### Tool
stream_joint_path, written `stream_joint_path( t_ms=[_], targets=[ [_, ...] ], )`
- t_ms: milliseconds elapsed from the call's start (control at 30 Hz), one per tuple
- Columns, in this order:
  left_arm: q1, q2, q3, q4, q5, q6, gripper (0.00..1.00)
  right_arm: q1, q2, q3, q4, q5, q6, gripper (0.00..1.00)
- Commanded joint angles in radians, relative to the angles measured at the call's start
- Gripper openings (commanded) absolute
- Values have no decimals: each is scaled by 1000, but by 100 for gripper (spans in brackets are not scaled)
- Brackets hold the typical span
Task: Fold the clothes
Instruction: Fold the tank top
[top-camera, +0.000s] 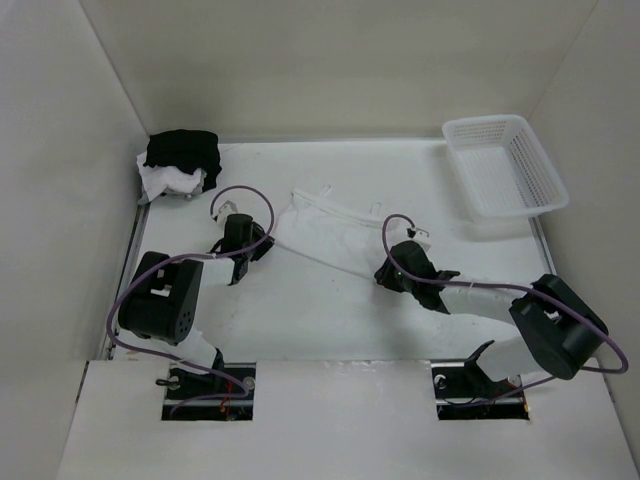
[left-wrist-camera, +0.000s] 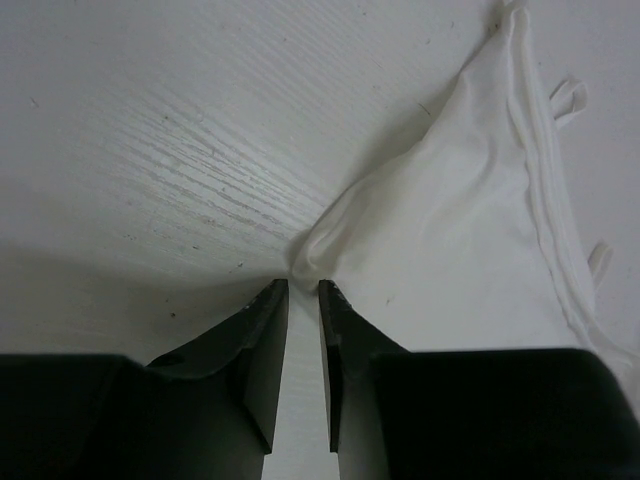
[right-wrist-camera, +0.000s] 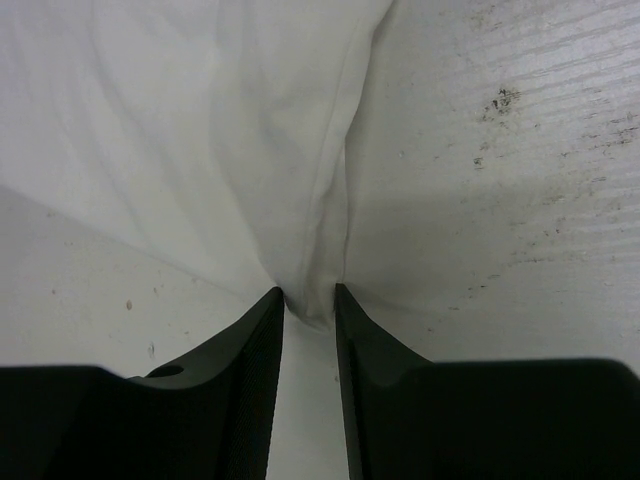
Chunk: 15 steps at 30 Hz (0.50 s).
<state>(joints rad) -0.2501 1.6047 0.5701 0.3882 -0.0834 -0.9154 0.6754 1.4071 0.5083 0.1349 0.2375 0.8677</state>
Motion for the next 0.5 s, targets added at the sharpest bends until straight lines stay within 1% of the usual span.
stream_joint_path(
  t_ms=[0,133,267,300,467],
  targets=[
    [4,20,8,-51,-7,18,18,-1,13,-16,8,5,10,32],
    [5,15,19,-42,-26,10,26,5,13,-16,6,2,10,33],
    [-5,34,27,-25,-10,10,27,-3,4,-20,3,2,7,33],
    [-7,43,28,-23,-7,10,26,-6,3,-21,3,0,5,32],
    [-8,60,34,-18,-7,7,7,-6,-8,-28,6,0,11,19]
  ],
)
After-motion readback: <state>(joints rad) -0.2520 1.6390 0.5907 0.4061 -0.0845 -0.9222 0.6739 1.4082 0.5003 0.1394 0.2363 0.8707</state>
